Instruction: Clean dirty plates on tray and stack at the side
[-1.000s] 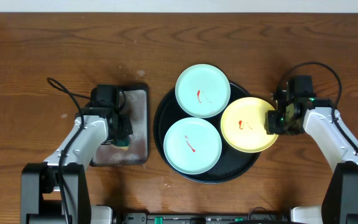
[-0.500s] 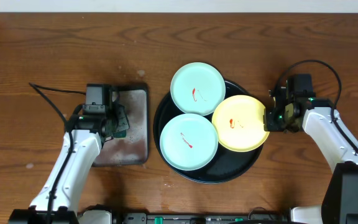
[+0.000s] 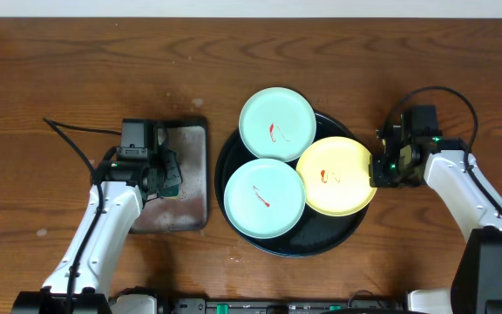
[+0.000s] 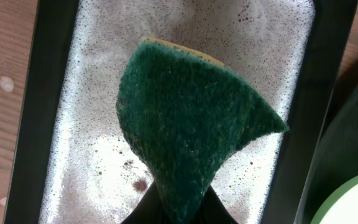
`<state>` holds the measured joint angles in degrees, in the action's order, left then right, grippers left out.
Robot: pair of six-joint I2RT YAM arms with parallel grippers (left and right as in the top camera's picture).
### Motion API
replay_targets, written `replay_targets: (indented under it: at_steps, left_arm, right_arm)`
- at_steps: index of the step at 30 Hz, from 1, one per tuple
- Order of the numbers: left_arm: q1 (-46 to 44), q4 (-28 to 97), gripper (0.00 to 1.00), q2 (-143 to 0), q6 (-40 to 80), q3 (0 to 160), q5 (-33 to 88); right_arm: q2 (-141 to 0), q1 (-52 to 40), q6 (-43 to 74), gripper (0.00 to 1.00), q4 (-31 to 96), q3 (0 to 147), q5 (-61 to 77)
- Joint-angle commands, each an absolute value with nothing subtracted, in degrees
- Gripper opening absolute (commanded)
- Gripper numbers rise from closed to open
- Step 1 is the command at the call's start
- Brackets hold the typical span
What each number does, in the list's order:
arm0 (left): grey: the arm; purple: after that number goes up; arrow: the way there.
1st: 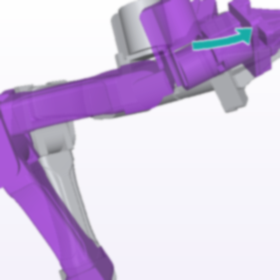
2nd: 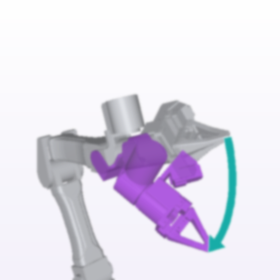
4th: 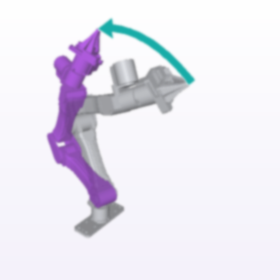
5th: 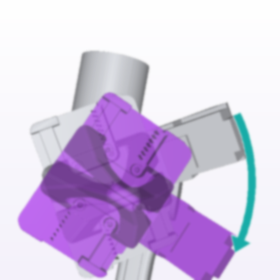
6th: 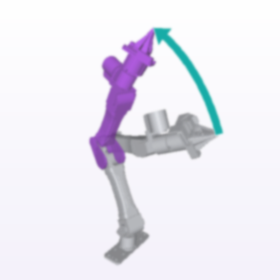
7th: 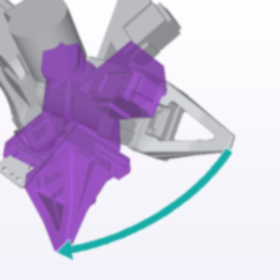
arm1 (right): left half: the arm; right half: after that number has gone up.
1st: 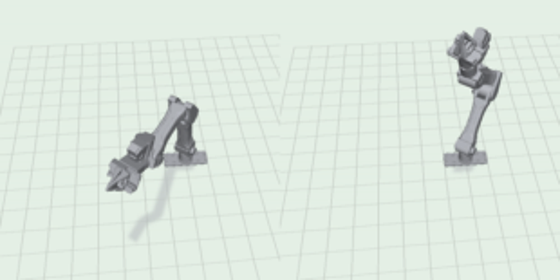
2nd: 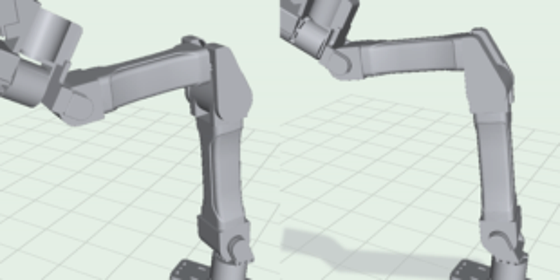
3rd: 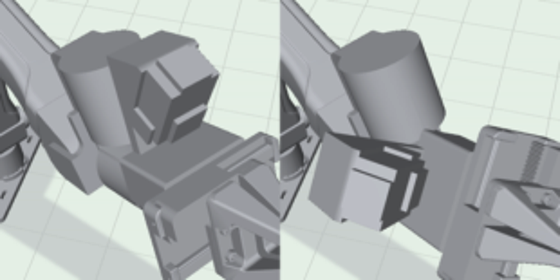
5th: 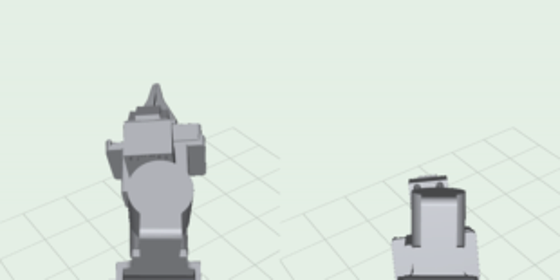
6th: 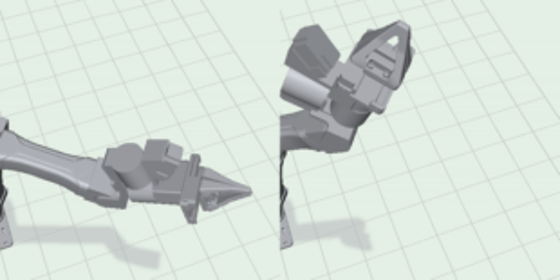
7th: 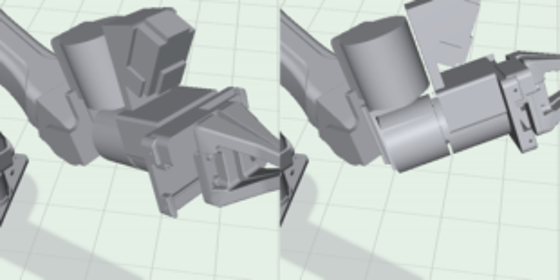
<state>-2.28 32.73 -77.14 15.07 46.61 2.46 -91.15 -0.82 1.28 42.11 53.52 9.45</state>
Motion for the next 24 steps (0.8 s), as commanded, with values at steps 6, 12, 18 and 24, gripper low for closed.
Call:
replay_targets:
  at_steps: [6,12,18,24]
  left_arm:
    - [-2.1,31.4,0.07,-77.4,15.3,46.2,2.6]
    - [-2.0,29.0,0.08,-76.4,15.4,46.7,2.6]
    - [-1.0,23.5,0.07,-70.6,17.9,46.7,9.1]
    - [1.4,23.3,0.07,-66.5,17.6,46.7,13.6]
  right_arm:
    - [-91.4,-1.5,1.7,0.01,42.3,54.2,10.5]
    - [-91.4,-1.5,1.7,0.01,42.4,54.2,10.5]
    - [-91.4,-1.5,1.7,0.01,42.5,54.2,10.5]
    - [-91.4,-1.5,1.7,0.01,42.4,54.2,10.5]
